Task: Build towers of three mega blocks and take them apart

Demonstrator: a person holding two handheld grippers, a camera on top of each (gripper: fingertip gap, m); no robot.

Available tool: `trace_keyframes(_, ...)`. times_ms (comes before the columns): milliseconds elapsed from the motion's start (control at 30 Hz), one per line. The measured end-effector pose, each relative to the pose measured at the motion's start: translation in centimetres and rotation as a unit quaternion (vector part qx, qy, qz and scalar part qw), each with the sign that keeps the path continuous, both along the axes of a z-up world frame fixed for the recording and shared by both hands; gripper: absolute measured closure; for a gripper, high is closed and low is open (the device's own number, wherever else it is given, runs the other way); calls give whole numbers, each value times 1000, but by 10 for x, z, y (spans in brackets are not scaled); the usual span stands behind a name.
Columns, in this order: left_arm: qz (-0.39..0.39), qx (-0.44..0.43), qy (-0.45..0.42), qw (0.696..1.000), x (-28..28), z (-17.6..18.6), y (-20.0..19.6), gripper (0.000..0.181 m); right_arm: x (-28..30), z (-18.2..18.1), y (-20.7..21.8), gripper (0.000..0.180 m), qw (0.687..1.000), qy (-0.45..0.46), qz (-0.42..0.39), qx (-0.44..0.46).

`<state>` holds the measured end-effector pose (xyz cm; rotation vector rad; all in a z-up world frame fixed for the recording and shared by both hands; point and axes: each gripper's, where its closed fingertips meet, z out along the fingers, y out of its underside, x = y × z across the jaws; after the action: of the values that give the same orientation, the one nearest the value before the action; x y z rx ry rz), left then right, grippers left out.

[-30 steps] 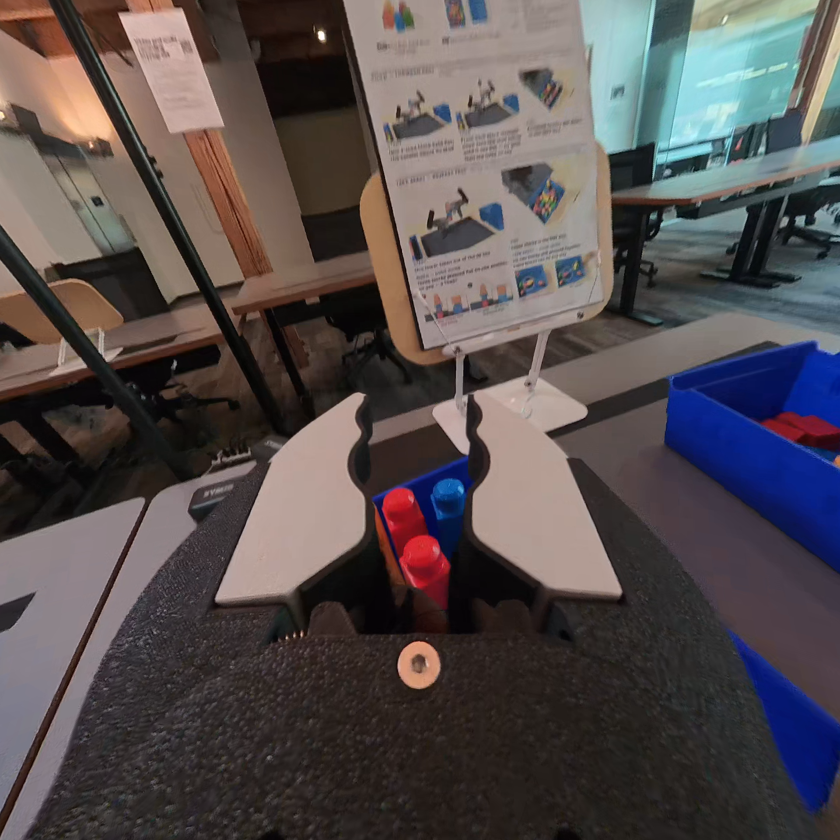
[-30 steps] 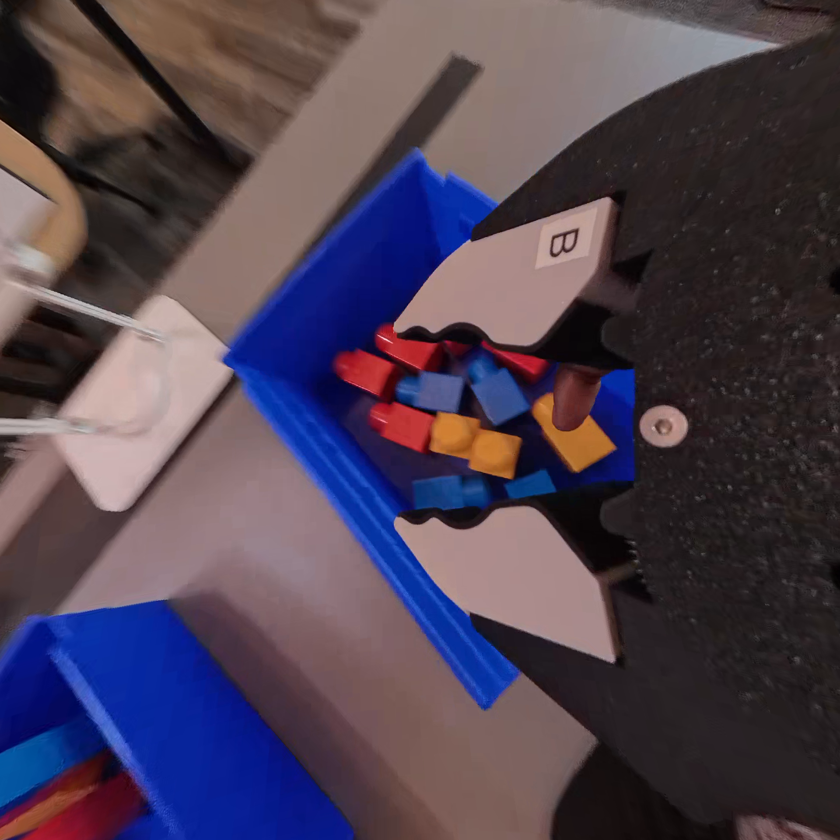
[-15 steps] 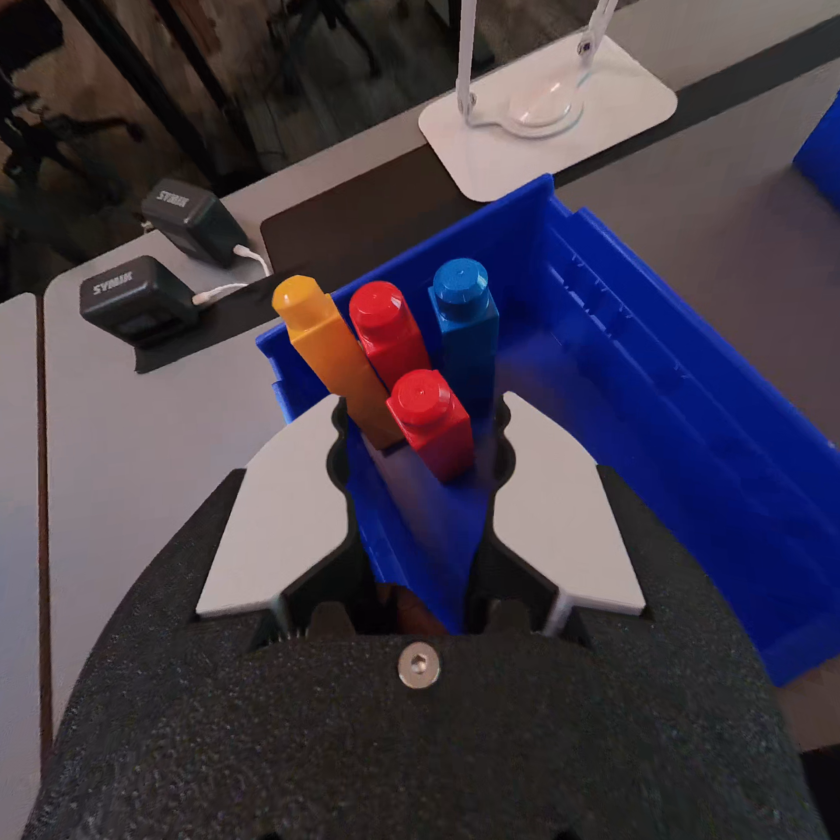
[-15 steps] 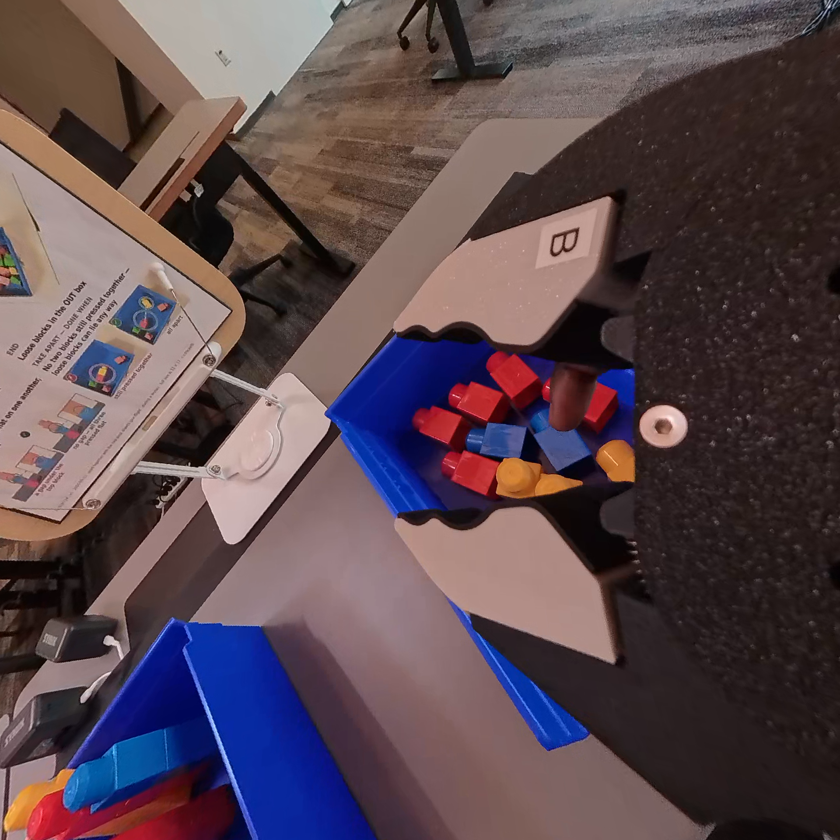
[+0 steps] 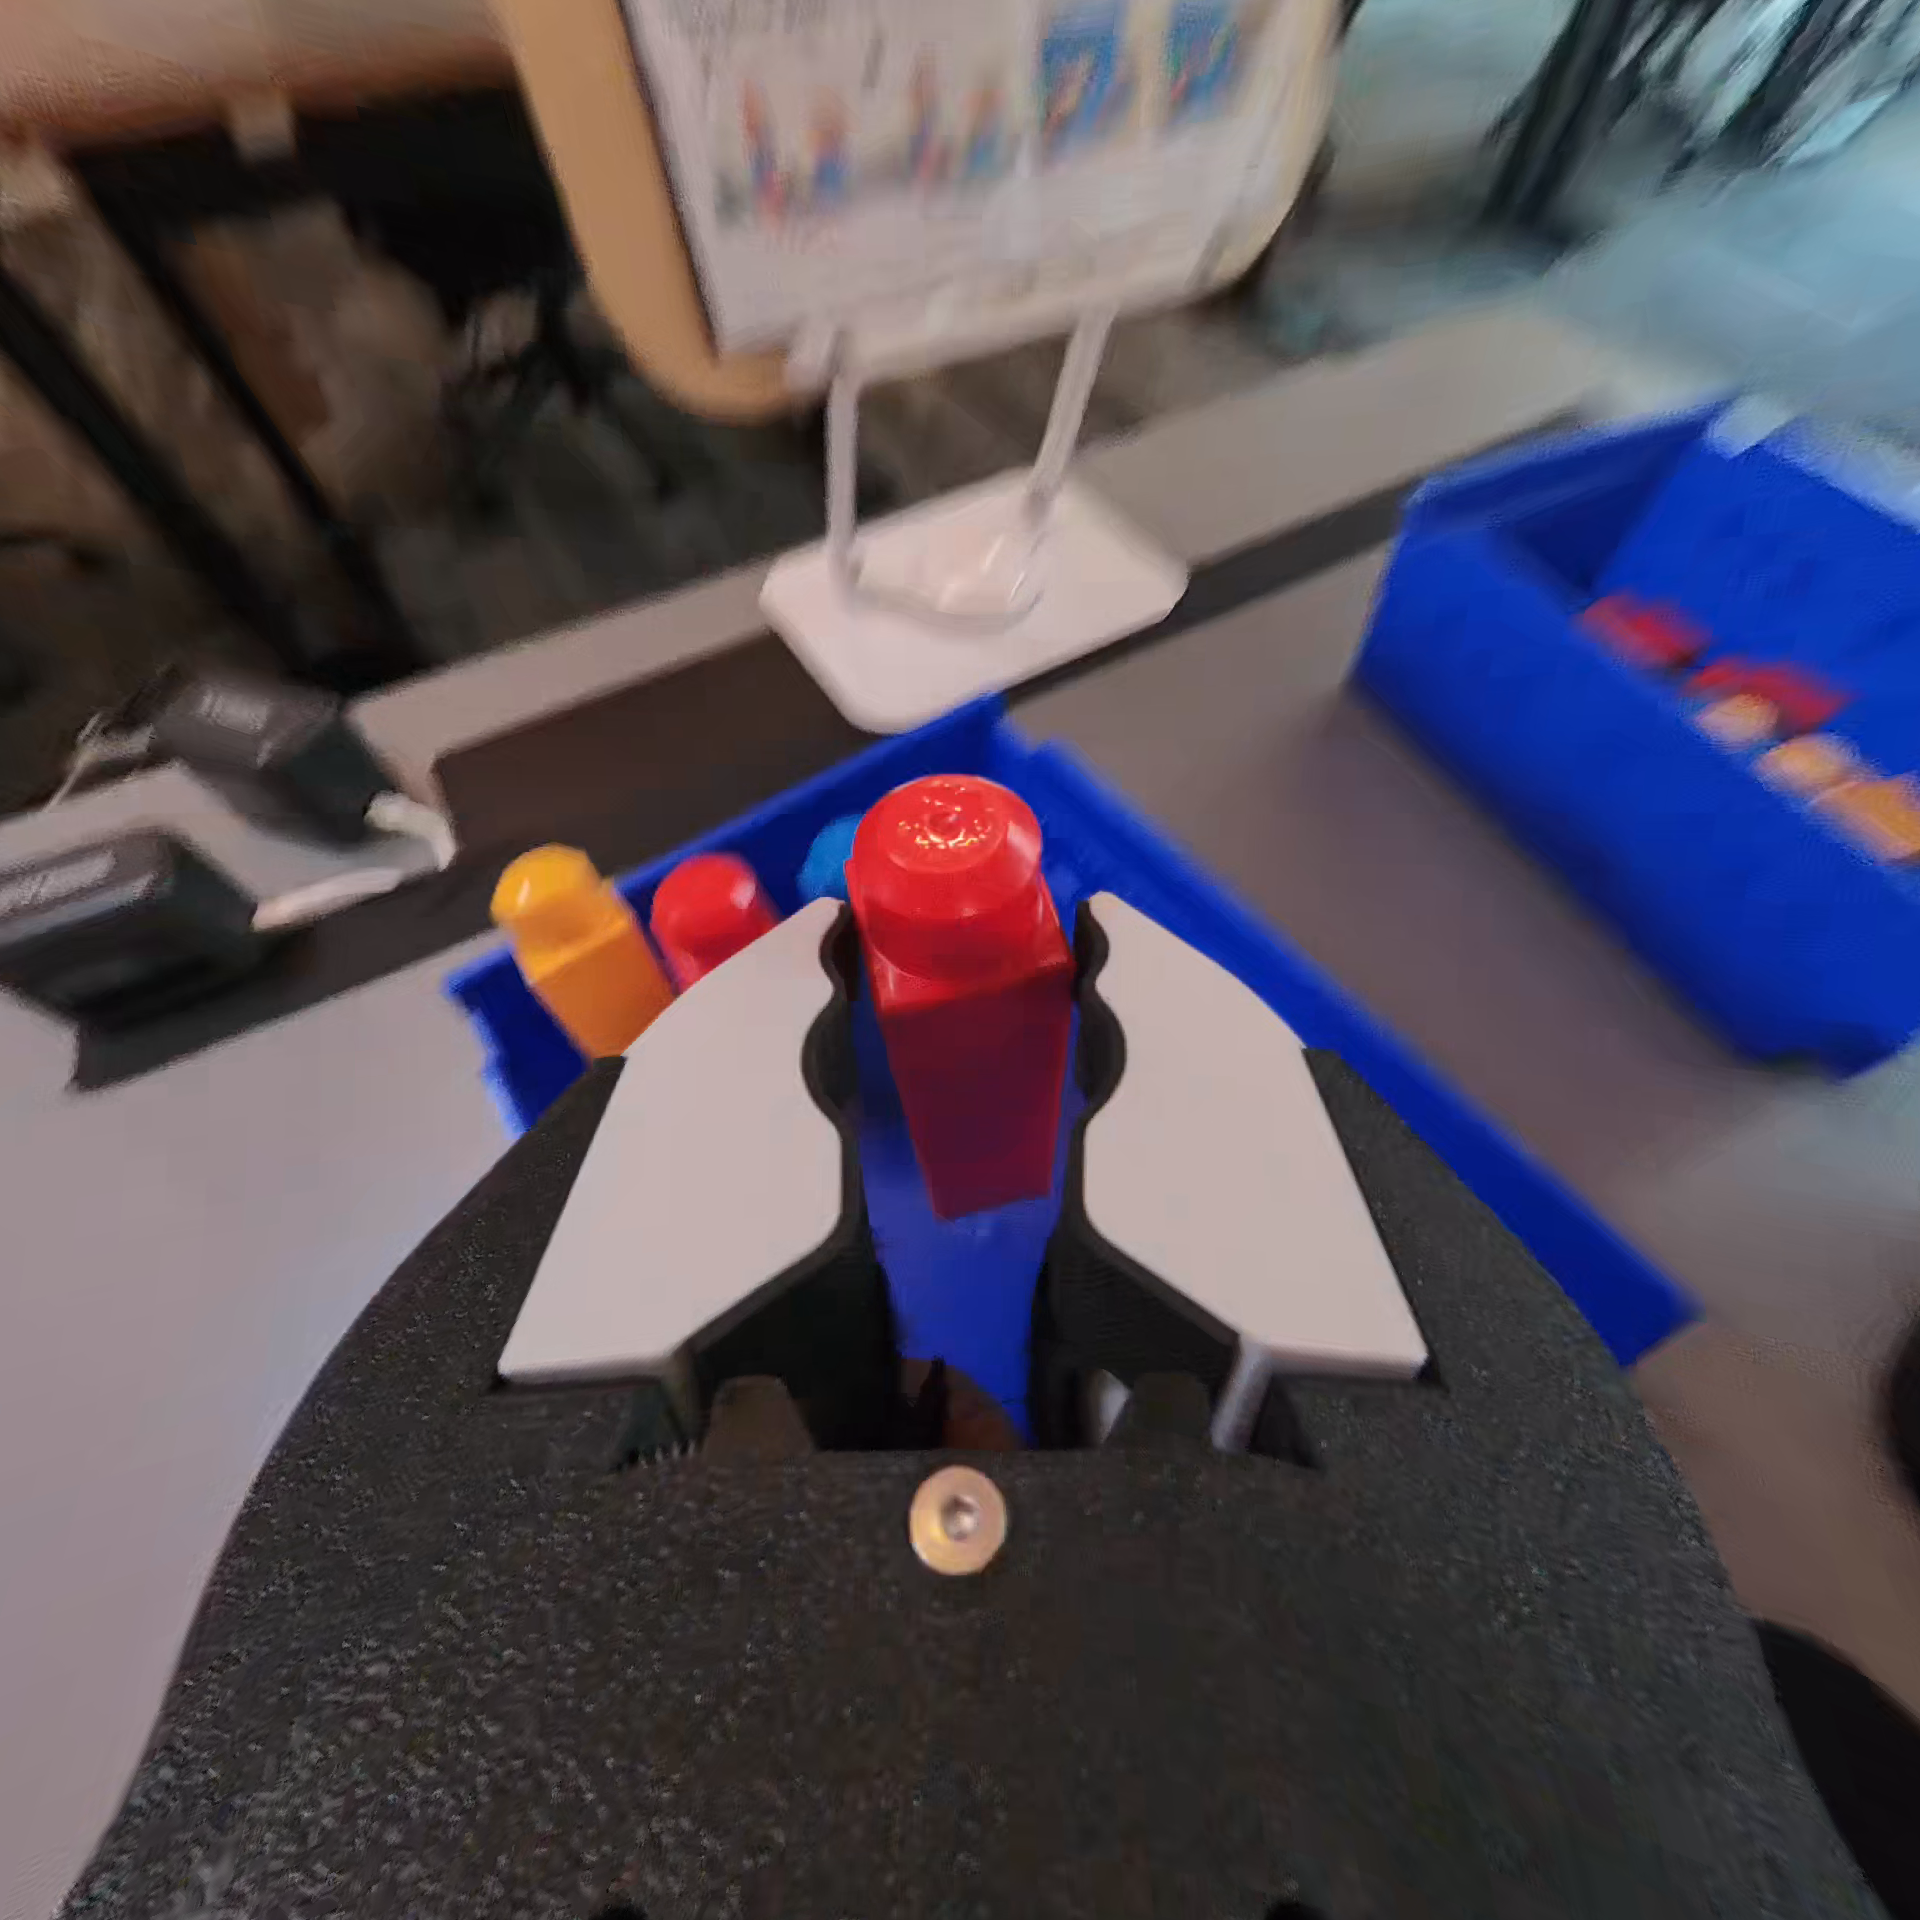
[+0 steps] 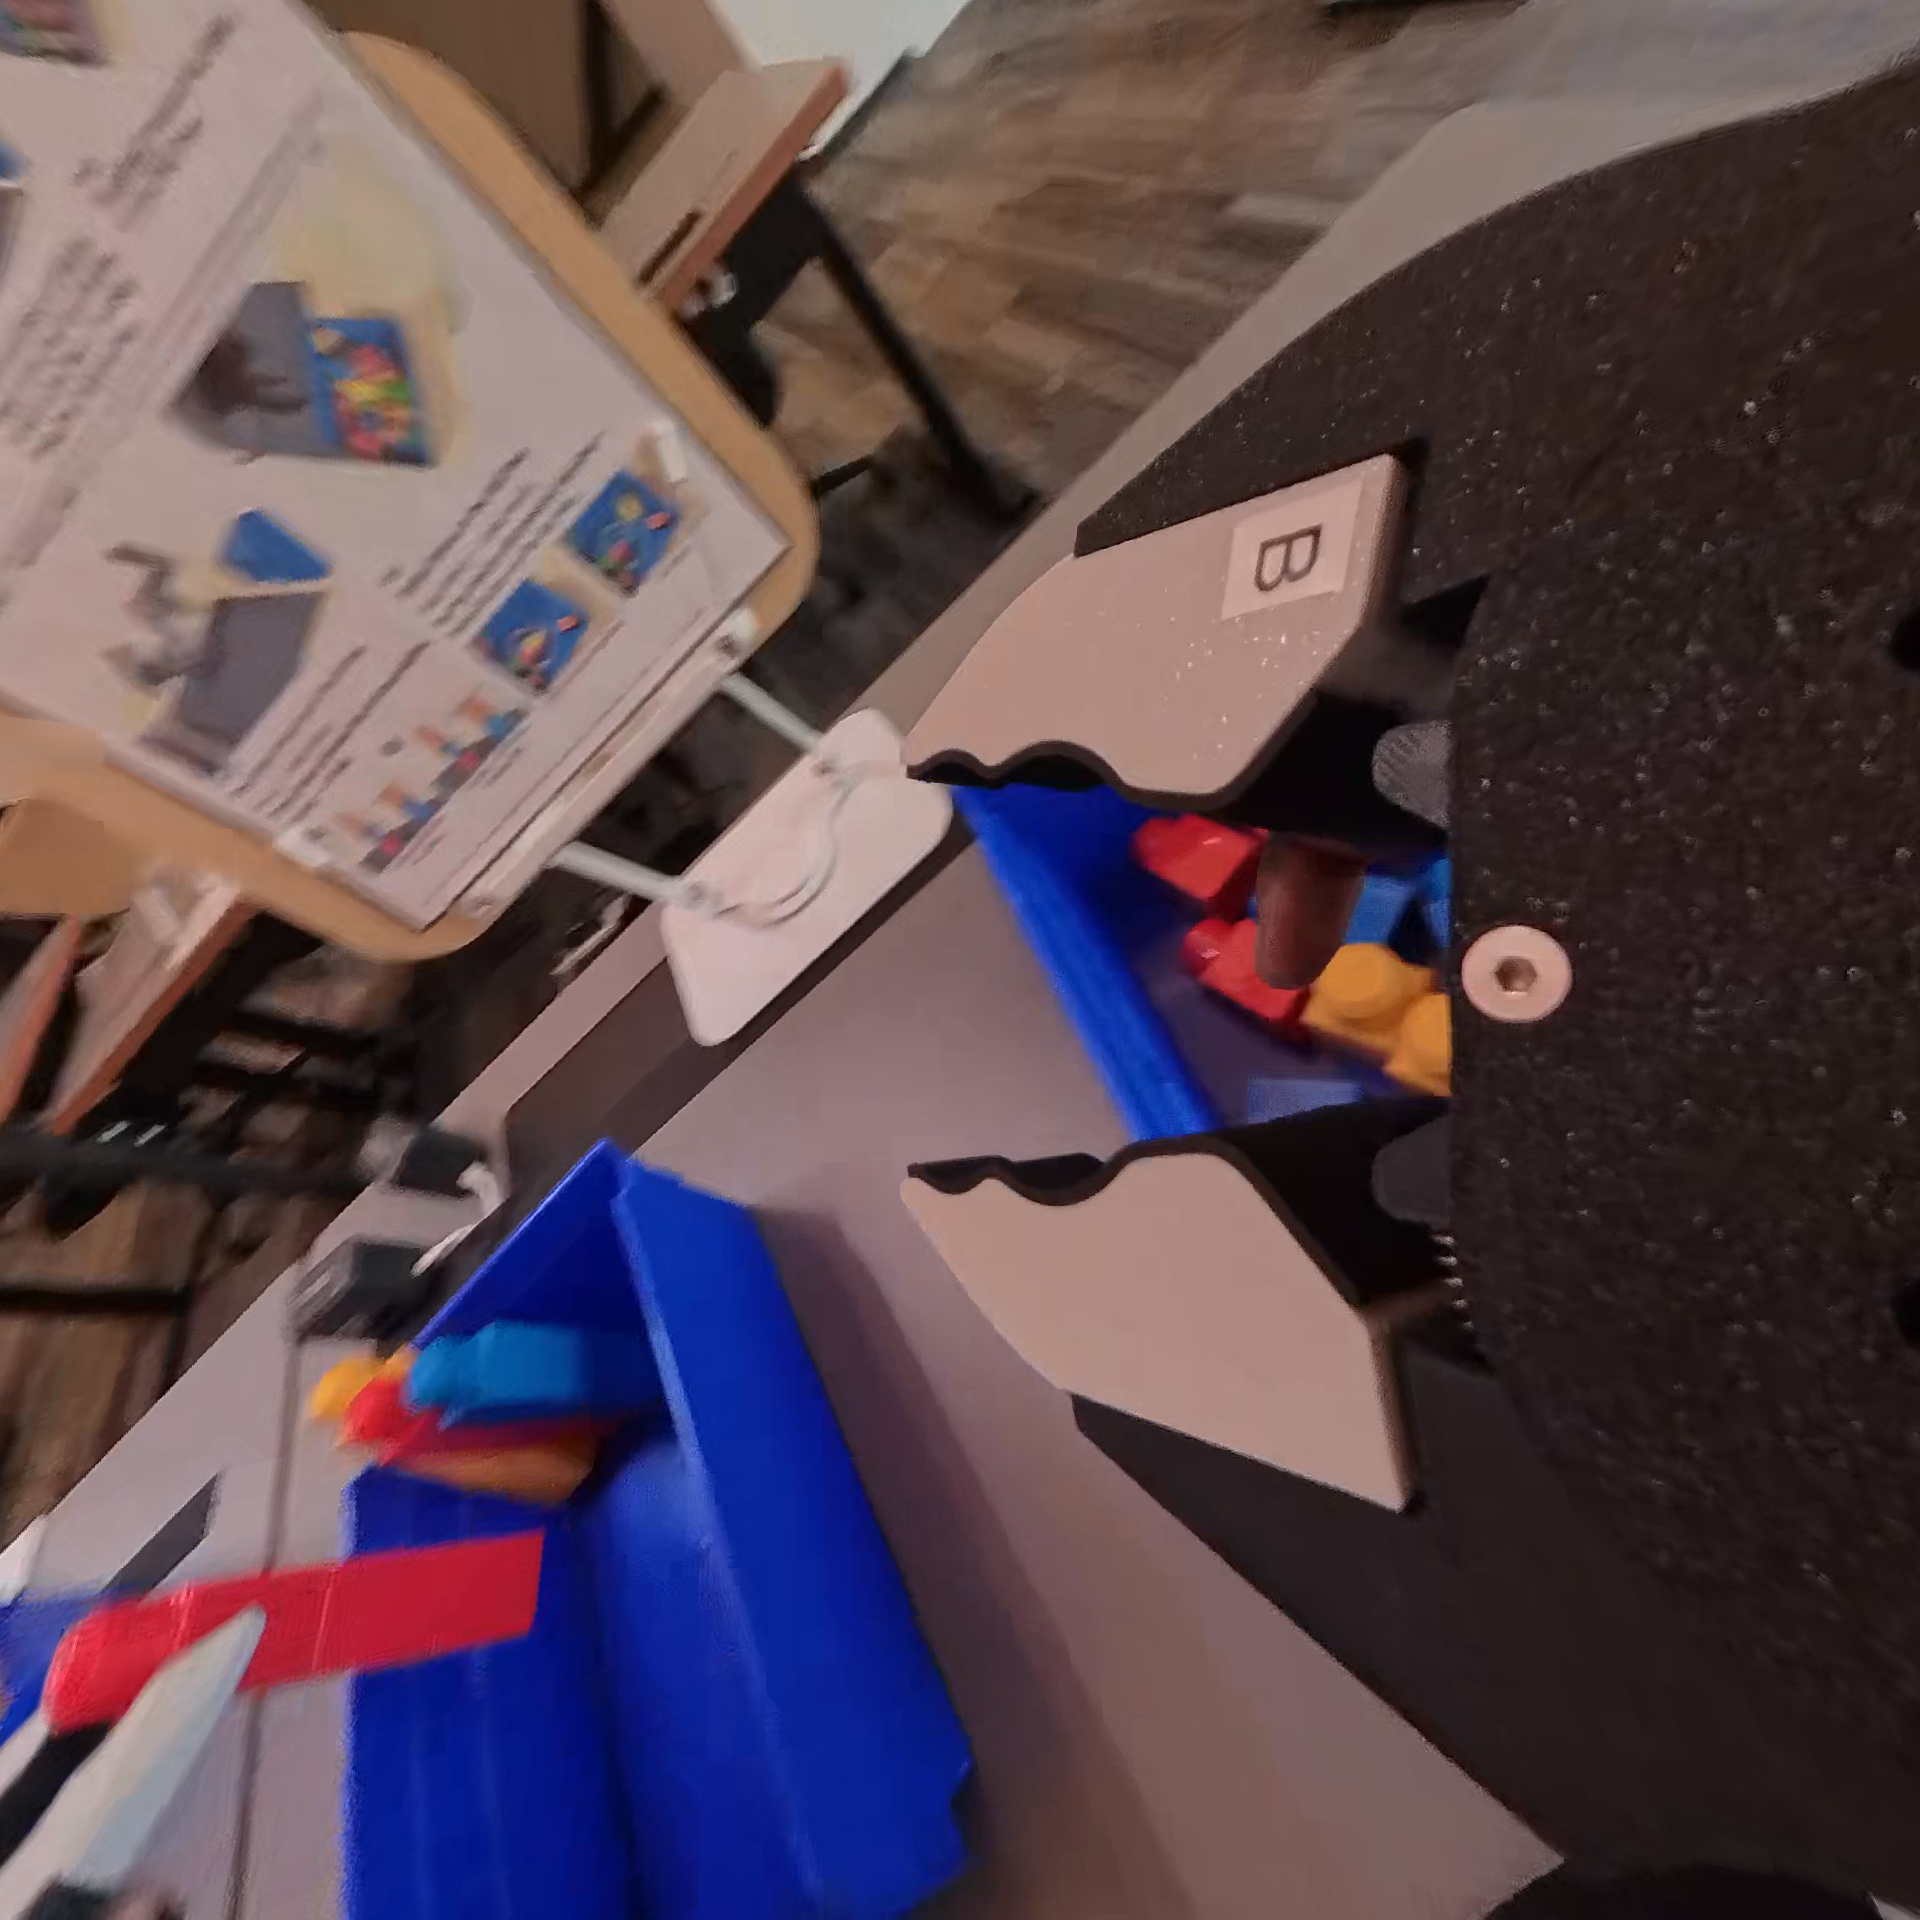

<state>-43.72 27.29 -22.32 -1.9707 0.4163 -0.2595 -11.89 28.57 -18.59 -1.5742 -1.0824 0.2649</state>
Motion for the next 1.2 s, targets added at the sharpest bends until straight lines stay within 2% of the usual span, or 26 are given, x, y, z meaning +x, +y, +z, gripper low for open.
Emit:
trace_keyframes(33, -25, 45, -43, 998, 9, 23, -6, 142, -15, 7, -8, 110, 999, 12, 36, 14)
trace_keyframes(133, -76, 156, -155, 973, 28, 82, -25, 143, -66, 32, -40, 107, 984, 57, 154, 69)
trace_keyframes(233, -94, 216, -221, 946, 38, 115, -33, 144, -118, 52, -67, 103, 962, 113, 230, 98)
trace_keyframes(300, -113, 241, -280, 922, 46, 132, -38, 144, -150, 60, -68, 96, 957, 129, 214, 148)
trace_keyframes(433, -181, 243, -389, 870, 67, 154, -49, 145, -191, 56, -64, 98, 948, 122, 149, 255)
trace_keyframes(500, -195, 231, -401, 865, 78, 154, -48, 145, -202, 53, -62, 101, 947, 142, 130, 258)
trace_keyframes(567, -198, 224, -398, 867, 88, 152, -44, 145, -196, 62, -59, 146, 934, 163, 85, 306)
trace_keyframes(700, -208, 233, -395, 864, 97, 154, -44, 143, -183, 69, -55, 147, 924, 153, 50, 346)
trace_keyframes(800, -205, 228, -355, 883, 107, 148, -40, 116, -170, 79, -53, 147, 911, 159, 23, 379)
trace_keyframes(867, -218, 218, -304, 902, 123, 138, -39, 111, -167, 83, -55, 147, 904, 149, 11, 400)
trace_keyframes(933, -241, 216, -278, 904, 141, 135, -43, 118, -168, 85, -59, 147, 902, 139, 13, 409)
trace_keyframes(1000, -245, 232, -273, 901, 150, 138, -44, 143, -169, 89, -64, 147, 897, 141, 15, 420)
trace_keyframes(1067, -257, 241, -293, 889, 152, 144, -50, 144, -167, 95, -70, 147, 889, 150, 21, 432)
trace_keyframes(1200, -304, 228, -367, 849, 155, 158, -65, 144, -162, 107, -90, 141, 854, 177, 42, 487)
